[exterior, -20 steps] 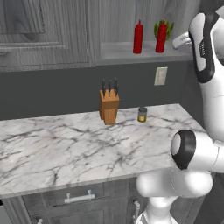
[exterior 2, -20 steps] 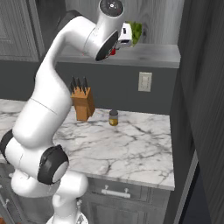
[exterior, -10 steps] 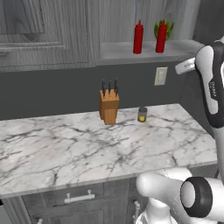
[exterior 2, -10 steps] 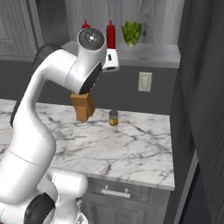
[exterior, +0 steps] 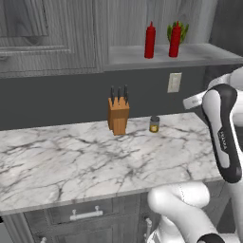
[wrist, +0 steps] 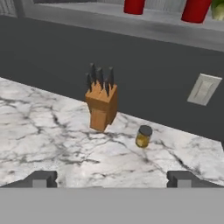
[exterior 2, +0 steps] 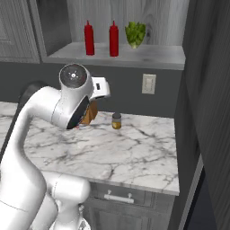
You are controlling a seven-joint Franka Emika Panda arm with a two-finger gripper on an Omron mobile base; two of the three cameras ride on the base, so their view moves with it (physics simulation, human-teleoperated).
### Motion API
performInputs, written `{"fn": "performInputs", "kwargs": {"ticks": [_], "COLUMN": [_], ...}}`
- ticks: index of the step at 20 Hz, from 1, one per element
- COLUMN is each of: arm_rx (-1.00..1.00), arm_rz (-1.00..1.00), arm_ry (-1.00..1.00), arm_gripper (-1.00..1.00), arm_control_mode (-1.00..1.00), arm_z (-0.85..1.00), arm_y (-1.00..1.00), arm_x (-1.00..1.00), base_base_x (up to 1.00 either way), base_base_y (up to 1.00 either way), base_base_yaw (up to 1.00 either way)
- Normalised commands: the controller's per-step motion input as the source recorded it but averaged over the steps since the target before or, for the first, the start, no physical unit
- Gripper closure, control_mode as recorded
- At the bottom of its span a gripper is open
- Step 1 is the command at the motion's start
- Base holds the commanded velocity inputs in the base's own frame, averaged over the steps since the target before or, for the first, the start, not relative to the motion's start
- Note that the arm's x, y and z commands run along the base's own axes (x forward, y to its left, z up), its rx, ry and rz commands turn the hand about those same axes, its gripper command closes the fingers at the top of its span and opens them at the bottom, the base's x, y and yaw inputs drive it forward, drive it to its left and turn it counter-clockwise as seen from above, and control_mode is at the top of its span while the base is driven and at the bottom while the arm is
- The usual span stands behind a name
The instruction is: Pick the ketchup and ketchup from the counter and place them in the cabinet.
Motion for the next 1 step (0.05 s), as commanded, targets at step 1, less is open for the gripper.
{"fn": "performInputs", "kwargs": {"ticks": [1], "arm_rx": [-0.01], "arm_rz": [0.0], "arm_ry": [0.06], "arm_gripper": [-1.0], "arm_control_mode": [-1.0], "arm_z": [-0.59], "arm_y": [0.16], "arm_x": [-0.18], "base_base_x": [0.0], "base_base_y": [0.0], "base_base_yaw": [0.0]}}
